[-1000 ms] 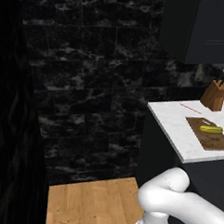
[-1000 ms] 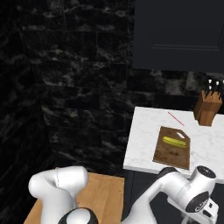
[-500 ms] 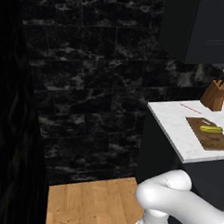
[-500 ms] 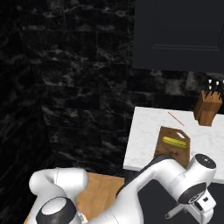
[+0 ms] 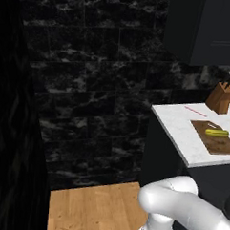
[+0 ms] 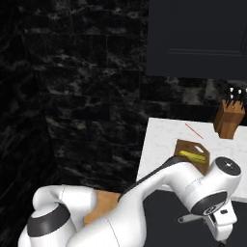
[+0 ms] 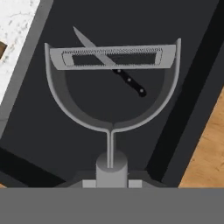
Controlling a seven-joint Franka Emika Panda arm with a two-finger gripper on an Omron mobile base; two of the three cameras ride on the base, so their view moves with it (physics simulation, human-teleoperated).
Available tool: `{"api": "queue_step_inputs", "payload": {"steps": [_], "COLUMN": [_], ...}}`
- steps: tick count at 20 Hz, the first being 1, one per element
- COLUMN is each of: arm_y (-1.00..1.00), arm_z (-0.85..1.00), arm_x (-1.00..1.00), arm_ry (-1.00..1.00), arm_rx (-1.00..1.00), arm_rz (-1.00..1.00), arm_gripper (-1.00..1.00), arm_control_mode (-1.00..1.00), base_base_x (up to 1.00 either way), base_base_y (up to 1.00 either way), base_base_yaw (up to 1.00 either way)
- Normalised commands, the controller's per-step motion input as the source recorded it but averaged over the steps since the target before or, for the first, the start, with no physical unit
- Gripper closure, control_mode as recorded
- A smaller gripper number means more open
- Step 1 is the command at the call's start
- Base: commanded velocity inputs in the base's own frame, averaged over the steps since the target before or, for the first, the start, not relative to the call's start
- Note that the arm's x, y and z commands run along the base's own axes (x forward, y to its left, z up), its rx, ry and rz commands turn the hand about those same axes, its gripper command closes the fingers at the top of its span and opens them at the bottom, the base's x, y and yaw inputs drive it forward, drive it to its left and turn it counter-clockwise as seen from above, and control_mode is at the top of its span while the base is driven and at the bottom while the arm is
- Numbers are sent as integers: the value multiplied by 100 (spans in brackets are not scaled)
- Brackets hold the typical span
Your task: Place the appropriate cutting tool for cutting the cucumber skin on the cutting board.
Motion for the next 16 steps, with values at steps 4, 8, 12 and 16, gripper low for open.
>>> {"api": "queue_step_inputs", "payload": {"steps": [4, 8, 12, 16], "arm_y": [0, 0, 0, 0], "arm_z": [33, 34, 7, 0], "arm_x": [31, 58, 73, 78], "arm_ry": [-1, 0, -1, -2], "arm_rx": [0, 0, 0, 2], "arm_rz": [-18, -11, -2, 0], "arm_gripper": [100, 100, 100, 100], "arm_control_mode": [-100, -100, -100, -100], "base_base_x": [0, 0, 0, 0], "base_base_y": [0, 0, 0, 0], "base_base_yaw": [0, 0, 0, 0]}}
